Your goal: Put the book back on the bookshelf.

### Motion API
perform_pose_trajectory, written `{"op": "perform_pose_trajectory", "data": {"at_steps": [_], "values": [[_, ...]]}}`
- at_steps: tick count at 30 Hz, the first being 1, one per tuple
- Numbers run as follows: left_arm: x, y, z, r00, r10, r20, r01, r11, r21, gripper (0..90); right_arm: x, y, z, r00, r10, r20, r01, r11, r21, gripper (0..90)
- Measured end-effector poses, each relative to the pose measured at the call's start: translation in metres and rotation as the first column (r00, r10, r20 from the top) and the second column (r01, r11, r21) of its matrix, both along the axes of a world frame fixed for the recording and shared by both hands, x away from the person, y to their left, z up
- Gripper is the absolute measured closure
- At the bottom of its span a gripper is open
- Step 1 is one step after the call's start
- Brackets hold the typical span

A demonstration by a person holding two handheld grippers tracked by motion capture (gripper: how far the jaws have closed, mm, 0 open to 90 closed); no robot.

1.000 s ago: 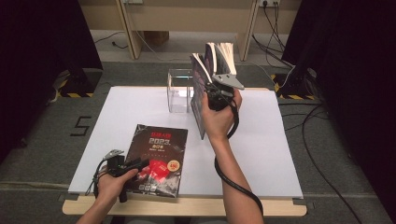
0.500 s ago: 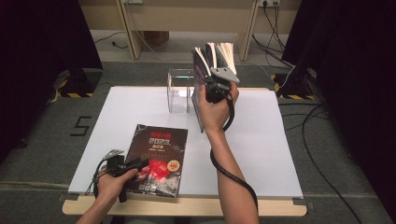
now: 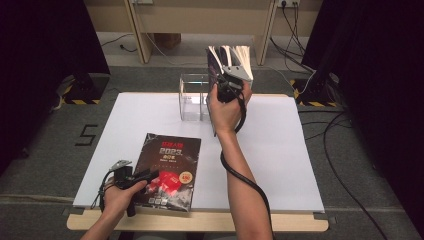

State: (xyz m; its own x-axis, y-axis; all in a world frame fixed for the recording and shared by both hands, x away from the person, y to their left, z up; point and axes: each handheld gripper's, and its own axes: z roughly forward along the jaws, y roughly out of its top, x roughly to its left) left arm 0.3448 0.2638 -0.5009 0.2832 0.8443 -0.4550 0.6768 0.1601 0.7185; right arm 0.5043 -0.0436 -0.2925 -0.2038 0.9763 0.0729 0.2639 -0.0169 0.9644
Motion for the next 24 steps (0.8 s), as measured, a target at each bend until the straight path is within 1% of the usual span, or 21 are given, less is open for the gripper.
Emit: {"op": "perform_pose_trajectory", "data": {"at_steps": [4, 10, 12, 14, 15, 22, 24], "values": [[0.000, 0.000, 0.000, 1.0000, -0.002, -0.001, 0.002, 1.0000, -0.001, 50.1, 0.004, 0.002, -0.003, 0.9999, -0.013, 0.000, 0.013, 0.9999, -0.007, 84.3], [0.000, 0.000, 0.000, 1.0000, -0.003, 0.000, 0.003, 1.0000, 0.001, 50.1, 0.005, 0.006, -0.010, 0.9998, -0.017, -0.007, 0.016, 0.9996, -0.021, 84.2], [0.000, 0.000, 0.000, 1.0000, -0.004, 0.000, 0.004, 1.0000, -0.001, 50.1, 0.006, 0.007, -0.013, 0.9998, -0.016, -0.015, 0.016, 0.9995, -0.028, 84.2], [0.000, 0.000, 0.000, 1.0000, -0.005, 0.000, 0.005, 1.0000, -0.001, 50.1, 0.007, 0.008, -0.018, 0.9993, -0.019, -0.033, 0.018, 0.9992, -0.035, 84.1], [0.000, 0.000, 0.000, 1.0000, -0.005, 0.000, 0.005, 1.0000, 0.001, 50.1, 0.006, 0.009, -0.019, 0.9996, -0.022, -0.018, 0.021, 0.9991, -0.038, 84.1], [0.000, -0.001, 0.000, 1.0000, -0.006, 0.002, 0.006, 1.0000, 0.000, 50.1, 0.004, 0.010, -0.017, 0.9987, -0.023, -0.044, 0.021, 0.9989, -0.042, 83.5], [0.000, -0.001, -0.001, 1.0000, -0.005, 0.001, 0.005, 1.0000, -0.001, 50.1, 0.004, 0.010, -0.017, 0.9984, -0.023, -0.053, 0.020, 0.9985, -0.051, 82.9]]}}
